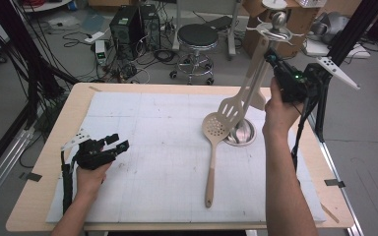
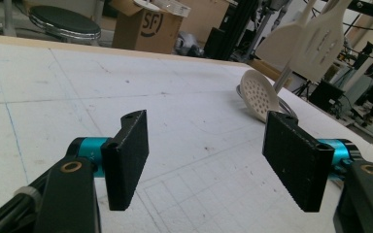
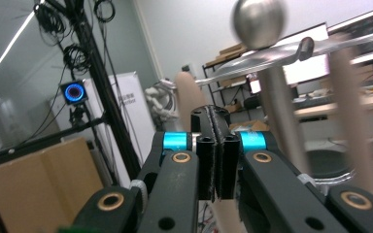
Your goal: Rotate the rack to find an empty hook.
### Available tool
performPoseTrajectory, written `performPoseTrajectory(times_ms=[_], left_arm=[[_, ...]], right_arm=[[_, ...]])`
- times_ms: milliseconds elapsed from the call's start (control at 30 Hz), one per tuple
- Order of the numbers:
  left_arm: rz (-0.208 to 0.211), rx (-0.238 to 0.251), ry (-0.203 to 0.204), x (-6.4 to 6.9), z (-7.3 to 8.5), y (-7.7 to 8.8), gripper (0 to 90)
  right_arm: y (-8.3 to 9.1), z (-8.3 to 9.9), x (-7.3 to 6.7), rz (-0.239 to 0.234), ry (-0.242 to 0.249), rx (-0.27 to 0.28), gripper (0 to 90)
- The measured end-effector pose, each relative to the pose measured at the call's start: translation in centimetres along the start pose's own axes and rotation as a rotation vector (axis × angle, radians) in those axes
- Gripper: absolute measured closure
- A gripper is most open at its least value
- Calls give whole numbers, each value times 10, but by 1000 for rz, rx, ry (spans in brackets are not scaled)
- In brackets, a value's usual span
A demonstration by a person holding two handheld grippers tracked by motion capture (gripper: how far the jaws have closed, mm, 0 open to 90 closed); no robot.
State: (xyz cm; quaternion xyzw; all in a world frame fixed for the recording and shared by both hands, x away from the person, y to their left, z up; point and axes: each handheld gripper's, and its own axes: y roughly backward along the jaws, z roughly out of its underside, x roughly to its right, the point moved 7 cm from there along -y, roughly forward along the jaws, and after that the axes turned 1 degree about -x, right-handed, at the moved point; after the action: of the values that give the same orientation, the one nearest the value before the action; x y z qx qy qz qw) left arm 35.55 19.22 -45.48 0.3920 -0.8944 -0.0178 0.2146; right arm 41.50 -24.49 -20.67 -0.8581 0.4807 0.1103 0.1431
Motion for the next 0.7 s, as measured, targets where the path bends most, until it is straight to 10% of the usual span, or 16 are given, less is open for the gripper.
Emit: performPoseTrajectory(times_ms=[300,700], left_arm=[[-3,7,6,-1,-1,2,340],[-4,10,7,-2,-1,1,341]], right_arm=[[-8,5,-7,-9,17,-30,900],[31,-17,42,100,-113,116,900]])
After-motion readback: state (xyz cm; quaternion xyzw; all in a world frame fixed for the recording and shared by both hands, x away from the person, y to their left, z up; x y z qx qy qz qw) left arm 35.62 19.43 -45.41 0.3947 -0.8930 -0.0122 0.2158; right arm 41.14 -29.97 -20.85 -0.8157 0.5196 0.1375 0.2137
